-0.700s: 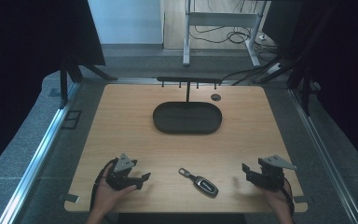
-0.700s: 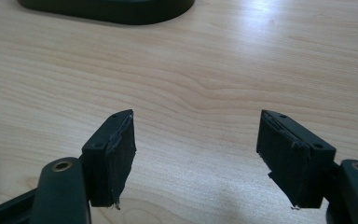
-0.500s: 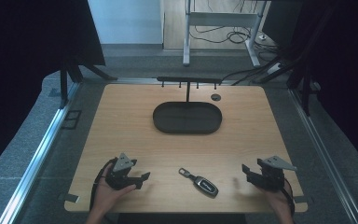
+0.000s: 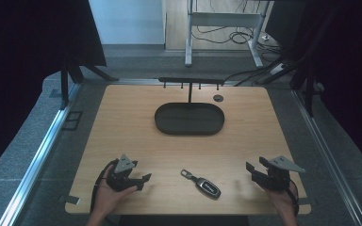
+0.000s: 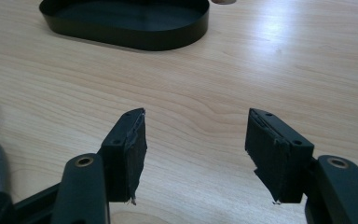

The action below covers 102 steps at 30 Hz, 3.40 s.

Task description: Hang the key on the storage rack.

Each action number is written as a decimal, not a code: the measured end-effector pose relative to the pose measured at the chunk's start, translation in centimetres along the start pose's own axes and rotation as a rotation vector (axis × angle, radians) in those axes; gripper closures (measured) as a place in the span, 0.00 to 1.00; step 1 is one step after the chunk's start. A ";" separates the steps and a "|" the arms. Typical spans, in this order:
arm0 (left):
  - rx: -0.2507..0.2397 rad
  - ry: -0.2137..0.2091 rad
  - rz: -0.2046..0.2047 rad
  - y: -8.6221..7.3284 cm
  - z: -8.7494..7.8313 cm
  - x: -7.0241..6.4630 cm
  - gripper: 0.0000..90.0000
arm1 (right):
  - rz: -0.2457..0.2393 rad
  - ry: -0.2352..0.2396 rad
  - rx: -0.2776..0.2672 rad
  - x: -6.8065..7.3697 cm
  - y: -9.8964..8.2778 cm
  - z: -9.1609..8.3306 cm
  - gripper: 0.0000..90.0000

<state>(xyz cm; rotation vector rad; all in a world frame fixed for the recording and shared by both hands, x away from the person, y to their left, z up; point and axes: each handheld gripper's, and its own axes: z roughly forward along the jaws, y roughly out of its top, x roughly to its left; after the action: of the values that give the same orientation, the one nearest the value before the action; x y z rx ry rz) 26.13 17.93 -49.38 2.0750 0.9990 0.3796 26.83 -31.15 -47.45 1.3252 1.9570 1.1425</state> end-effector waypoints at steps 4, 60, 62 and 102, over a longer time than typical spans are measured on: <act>-0.004 0.006 -0.006 0.0 -0.2 0.1 0.28 | -0.018 0.032 0.016 0.4 0.6 0.1 0.42; 0.027 0.004 0.013 -0.1 0.4 -0.4 0.29 | -0.367 0.318 0.398 8.6 10.2 3.6 0.48; 0.025 0.004 0.011 -0.1 0.4 -0.4 0.28 | -0.384 0.332 0.430 9.3 10.3 4.1 0.48; 0.028 -0.005 0.022 0.0 0.5 -0.6 0.28 | -0.482 0.379 0.664 14.1 8.5 9.6 0.50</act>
<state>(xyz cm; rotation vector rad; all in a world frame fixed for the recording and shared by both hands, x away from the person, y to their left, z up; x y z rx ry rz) 25.99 17.22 -49.69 2.1120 0.9847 0.3734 32.89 -13.39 -44.52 0.8465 2.8929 0.5436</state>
